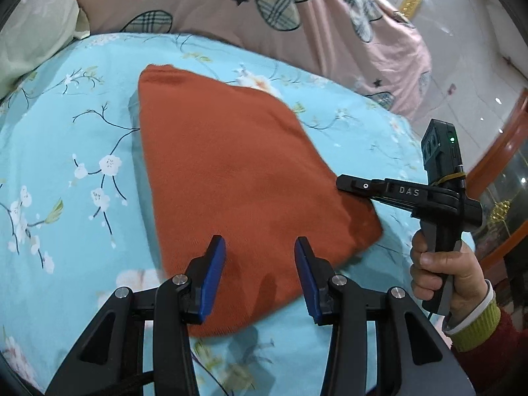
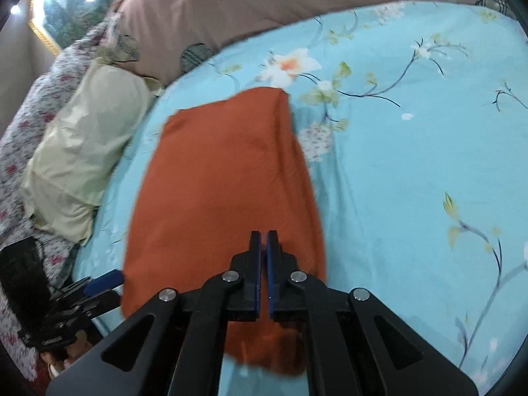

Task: Fold small clothes

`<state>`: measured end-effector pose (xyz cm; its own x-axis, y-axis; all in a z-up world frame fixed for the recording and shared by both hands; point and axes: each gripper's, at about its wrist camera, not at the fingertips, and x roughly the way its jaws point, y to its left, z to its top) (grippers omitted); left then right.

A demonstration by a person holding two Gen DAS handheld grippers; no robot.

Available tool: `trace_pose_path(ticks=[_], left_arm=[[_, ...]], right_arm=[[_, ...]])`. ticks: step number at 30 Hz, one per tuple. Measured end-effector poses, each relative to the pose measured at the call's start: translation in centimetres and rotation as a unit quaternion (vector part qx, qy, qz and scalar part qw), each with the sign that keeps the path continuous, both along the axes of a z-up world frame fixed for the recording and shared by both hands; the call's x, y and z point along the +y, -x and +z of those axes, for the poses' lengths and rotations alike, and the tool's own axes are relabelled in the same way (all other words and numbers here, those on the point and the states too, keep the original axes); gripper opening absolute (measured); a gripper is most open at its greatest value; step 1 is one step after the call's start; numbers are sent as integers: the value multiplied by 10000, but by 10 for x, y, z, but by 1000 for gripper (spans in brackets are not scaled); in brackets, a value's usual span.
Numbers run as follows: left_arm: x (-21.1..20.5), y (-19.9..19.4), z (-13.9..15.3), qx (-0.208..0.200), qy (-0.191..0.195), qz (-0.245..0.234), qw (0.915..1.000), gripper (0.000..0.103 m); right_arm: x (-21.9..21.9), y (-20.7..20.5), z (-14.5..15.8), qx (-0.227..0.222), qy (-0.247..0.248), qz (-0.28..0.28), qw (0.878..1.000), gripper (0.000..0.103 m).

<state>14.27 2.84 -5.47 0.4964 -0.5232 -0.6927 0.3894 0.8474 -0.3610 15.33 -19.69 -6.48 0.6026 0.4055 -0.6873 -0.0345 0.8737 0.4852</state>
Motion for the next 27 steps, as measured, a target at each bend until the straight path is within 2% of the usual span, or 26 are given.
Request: trace_pose_path(ticks=[2, 3, 5, 6, 16, 21, 24, 27], left_arm=[[-1, 6, -5, 78, -15, -98, 9999, 44], [-3, 8, -15, 190, -162, -101, 9996, 44], [-6, 5, -30, 361, -353, -35, 9987, 40], [-4, 4, -36, 413, -312, 6, 9987, 39], [8, 16, -26, 512, -151, 248, 9983, 42], [8, 32, -21, 470, -305, 333, 9979, 44], [12, 43, -16, 460, -384, 487, 9970, 53], [20, 52, -13, 475, -493, 740, 9949, 69]], right_arm=[[6, 7, -10, 138, 215, 101, 9996, 4], [7, 8, -19, 258, 397, 96, 9988, 4], [1, 10, -35, 321, 279, 49, 9991, 0], [-3, 11, -37, 299, 156, 6, 9994, 0], [-6, 40, -11, 215, 239, -111, 9994, 3], [-7, 62, 0, 146, 266, -118, 9995, 4], [-2, 77, 7, 102, 342, -62, 9993, 4], [5, 92, 12, 72, 491, -8, 9988, 5]])
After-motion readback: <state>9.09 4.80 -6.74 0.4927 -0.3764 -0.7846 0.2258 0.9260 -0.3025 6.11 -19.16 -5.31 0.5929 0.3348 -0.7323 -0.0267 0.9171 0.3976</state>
